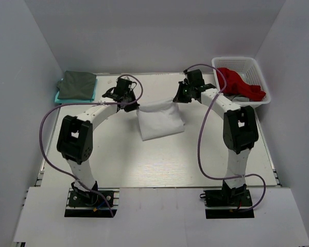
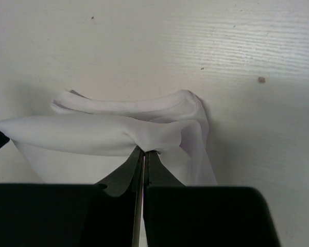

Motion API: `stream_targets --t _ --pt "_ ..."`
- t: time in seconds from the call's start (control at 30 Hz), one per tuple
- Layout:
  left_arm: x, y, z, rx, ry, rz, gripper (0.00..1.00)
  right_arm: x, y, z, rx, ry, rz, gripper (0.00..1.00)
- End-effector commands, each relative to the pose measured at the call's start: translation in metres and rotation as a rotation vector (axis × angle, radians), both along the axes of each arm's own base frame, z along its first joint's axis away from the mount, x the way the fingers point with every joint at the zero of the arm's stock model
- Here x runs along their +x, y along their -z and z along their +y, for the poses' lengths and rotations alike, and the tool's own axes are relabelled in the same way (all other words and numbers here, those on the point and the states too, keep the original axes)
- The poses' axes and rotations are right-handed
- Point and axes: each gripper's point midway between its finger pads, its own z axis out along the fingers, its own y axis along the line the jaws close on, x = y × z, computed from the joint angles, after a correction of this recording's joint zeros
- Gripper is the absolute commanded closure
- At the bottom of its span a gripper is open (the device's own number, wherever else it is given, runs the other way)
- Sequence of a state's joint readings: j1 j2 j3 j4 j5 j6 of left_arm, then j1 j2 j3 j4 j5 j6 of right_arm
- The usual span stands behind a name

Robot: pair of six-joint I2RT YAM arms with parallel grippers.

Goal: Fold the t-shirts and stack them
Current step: Fold the long partially folded tshirt into a neat square

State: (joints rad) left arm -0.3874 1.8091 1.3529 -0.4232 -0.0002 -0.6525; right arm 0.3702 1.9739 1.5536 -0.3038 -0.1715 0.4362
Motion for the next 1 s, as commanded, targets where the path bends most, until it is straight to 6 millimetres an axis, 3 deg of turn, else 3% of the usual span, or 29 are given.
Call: stream_targets --t 0.0,0.03,0.07,0.1,0.13,0.17,0.3,0.33,0.37,0.4,0.43,0.47,0.5,0.53,0.57,0.63,0.67,0.73,0.83,0.93,0.97 --pt "0.037 -0.005 0.005 0.031 -0.019 -0.063 0.87 0.027 -0.002 0.005 0.025 -0.016 -0.047 1.0" --pt "0.042 -0.001 0.007 0.041 -0.005 -0.063 0.76 0.036 -0.011 0.008 0.031 -0.02 -0.072 1.0" --pt "0.051 -0.01 0.001 0.025 0.005 -0.077 0.4 0.038 -0.002 0.009 0.026 -0.019 -0.05 0.87" --pt "0.054 -0.001 -0.002 0.031 0.02 -0.056 0.19 0.039 -0.002 0.011 0.03 -0.034 -0.041 0.64" --pt "0.052 0.001 -0.001 0.04 0.021 -0.028 0.06 0.048 -0.013 0.015 0.044 -0.045 -0.063 0.25" --pt "0.056 -0.01 -0.003 0.035 0.021 -0.044 0.0 0.046 -0.013 0.014 0.039 -0.056 -0.054 0.1" --pt "0.05 -0.021 -0.003 0.023 0.037 -0.064 0.0 0.039 -0.04 0.017 0.06 -0.066 -0.11 0.1" --pt "0.046 -0.024 -0.005 0.012 0.057 -0.071 0.0 0.018 -0.038 0.01 0.068 -0.053 -0.084 0.1" --pt "0.036 -0.026 -0.008 0.01 0.071 -0.075 0.0 0.017 -0.047 0.014 0.098 -0.062 -0.123 0.1" --pt "0.029 -0.027 -0.014 0.002 0.09 -0.07 0.0 0.003 -0.03 0.009 0.093 -0.061 -0.084 0.1" --pt "0.021 -0.024 -0.014 -0.005 0.104 -0.046 0.0 -0.011 -0.042 0.005 0.113 -0.058 -0.102 0.1" --pt "0.01 -0.012 -0.014 -0.01 0.119 -0.01 0.0 -0.016 -0.04 0.002 0.109 -0.05 -0.099 0.1" --pt "0.003 -0.012 -0.014 -0.027 0.117 0.003 0.0 -0.026 -0.039 -0.003 0.107 -0.042 -0.099 0.1" --pt "-0.002 -0.007 -0.012 -0.023 0.117 0.016 0.0 -0.037 -0.028 -0.008 0.096 -0.037 -0.072 0.1" --pt "-0.014 0.009 -0.012 -0.009 0.125 0.056 0.0 -0.044 -0.043 -0.01 0.108 -0.033 -0.1 0.1" --pt "-0.025 0.02 -0.006 0.004 0.107 0.092 0.0 -0.06 -0.024 -0.019 0.089 -0.021 -0.063 0.1" --pt "-0.025 0.02 -0.008 0.011 0.1 0.091 0.0 -0.064 -0.035 -0.021 0.098 -0.02 -0.088 0.1" --pt "-0.03 0.036 -0.004 0.048 0.074 0.126 0.0 -0.078 -0.024 -0.026 0.092 -0.012 -0.059 0.1" --pt "-0.032 0.055 -0.013 0.062 0.073 0.165 0.0 -0.09 -0.032 -0.032 0.105 0.0 -0.08 0.1" --pt "-0.038 0.072 -0.024 0.111 0.093 0.198 0.06 -0.095 -0.039 -0.037 0.097 0.015 -0.102 0.1" --pt "-0.034 0.077 -0.012 0.166 0.036 0.201 0.09 -0.097 -0.038 -0.039 0.092 0.022 -0.098 0.1"
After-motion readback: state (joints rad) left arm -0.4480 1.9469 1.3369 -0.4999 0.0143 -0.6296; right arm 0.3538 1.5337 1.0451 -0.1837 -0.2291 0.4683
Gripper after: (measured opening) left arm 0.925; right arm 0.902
